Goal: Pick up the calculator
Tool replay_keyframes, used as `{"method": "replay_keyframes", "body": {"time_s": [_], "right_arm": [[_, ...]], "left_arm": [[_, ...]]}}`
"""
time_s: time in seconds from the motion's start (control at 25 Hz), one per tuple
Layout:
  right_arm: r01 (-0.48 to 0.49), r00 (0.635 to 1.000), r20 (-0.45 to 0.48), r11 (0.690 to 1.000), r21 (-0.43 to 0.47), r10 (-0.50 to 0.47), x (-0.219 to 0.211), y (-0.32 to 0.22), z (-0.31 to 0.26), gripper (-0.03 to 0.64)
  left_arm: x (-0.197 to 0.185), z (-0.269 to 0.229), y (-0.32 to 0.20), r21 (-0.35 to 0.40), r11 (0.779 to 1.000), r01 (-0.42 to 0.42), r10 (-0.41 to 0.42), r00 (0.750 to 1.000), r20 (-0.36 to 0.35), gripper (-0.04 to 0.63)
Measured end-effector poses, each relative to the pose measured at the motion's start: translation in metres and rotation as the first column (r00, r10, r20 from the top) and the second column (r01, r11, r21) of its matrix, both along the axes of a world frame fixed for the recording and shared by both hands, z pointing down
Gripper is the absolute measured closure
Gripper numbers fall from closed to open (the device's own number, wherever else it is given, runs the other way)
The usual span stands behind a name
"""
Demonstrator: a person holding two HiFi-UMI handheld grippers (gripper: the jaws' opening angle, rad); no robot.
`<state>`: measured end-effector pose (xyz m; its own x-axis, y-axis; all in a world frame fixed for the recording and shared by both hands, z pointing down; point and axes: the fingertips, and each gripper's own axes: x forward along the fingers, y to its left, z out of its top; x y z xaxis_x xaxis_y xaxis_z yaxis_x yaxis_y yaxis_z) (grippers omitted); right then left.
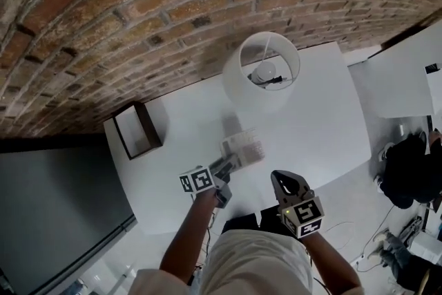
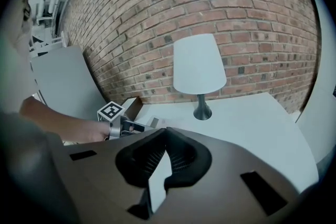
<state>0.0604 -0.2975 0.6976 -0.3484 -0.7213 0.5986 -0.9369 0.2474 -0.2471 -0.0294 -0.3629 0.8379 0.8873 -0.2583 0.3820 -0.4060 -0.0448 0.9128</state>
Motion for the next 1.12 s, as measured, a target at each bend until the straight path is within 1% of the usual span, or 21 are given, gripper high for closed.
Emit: {"method": "replay_keyframes", "body": {"time_s": [0.12, 0.32, 0.52, 0.64, 0.76, 0.84, 1.0, 1.12], "right_arm": [[0.012, 1.000, -0.003, 1.000, 0.015, -0.012, -0.007, 0.006, -0.014, 0.606], [0.044, 0.999, 0.007, 0.998, 0.044, -0.044, -0.024, 0.018, -0.048, 0.606], [0.076, 0.997, -0.008, 0.991, 0.108, -0.076, -0.026, 0.024, -0.083, 0.606], [0.092, 0.996, -0.023, 0.986, 0.142, -0.089, -0.020, 0.034, -0.101, 0.606], [0.106, 0.994, -0.018, 0.983, 0.151, -0.104, -0.019, 0.049, -0.122, 0.606], [0.111, 0.994, -0.002, 0.978, 0.175, -0.113, -0.016, 0.058, -0.130, 0.606], [0.172, 0.985, -0.005, 0.960, 0.221, -0.175, -0.004, 0.067, -0.146, 0.606], [0.225, 0.973, -0.001, 0.944, 0.239, -0.232, 0.001, 0.078, -0.155, 0.606]], "left_arm": [[-0.012, -0.030, 0.006, 0.024, 0.999, 0.034, -0.034, 0.999, -0.015, 0.488], [-0.033, -0.081, 0.023, 0.072, 0.994, 0.077, -0.076, 0.997, -0.016, 0.488], [-0.050, -0.122, 0.039, 0.065, 0.984, 0.165, -0.159, 0.983, -0.088, 0.486], [-0.062, -0.145, 0.053, 0.091, 0.973, 0.212, -0.203, 0.974, -0.098, 0.486], [-0.074, -0.164, 0.071, 0.118, 0.960, 0.254, -0.245, 0.966, -0.086, 0.488], [-0.079, -0.177, 0.082, 0.132, 0.948, 0.288, -0.278, 0.956, -0.089, 0.488], [-0.080, -0.201, 0.097, 0.165, 0.914, 0.370, -0.355, 0.928, -0.113, 0.488], [-0.079, -0.215, 0.116, 0.165, 0.888, 0.429, -0.412, 0.902, -0.127, 0.486]]}}
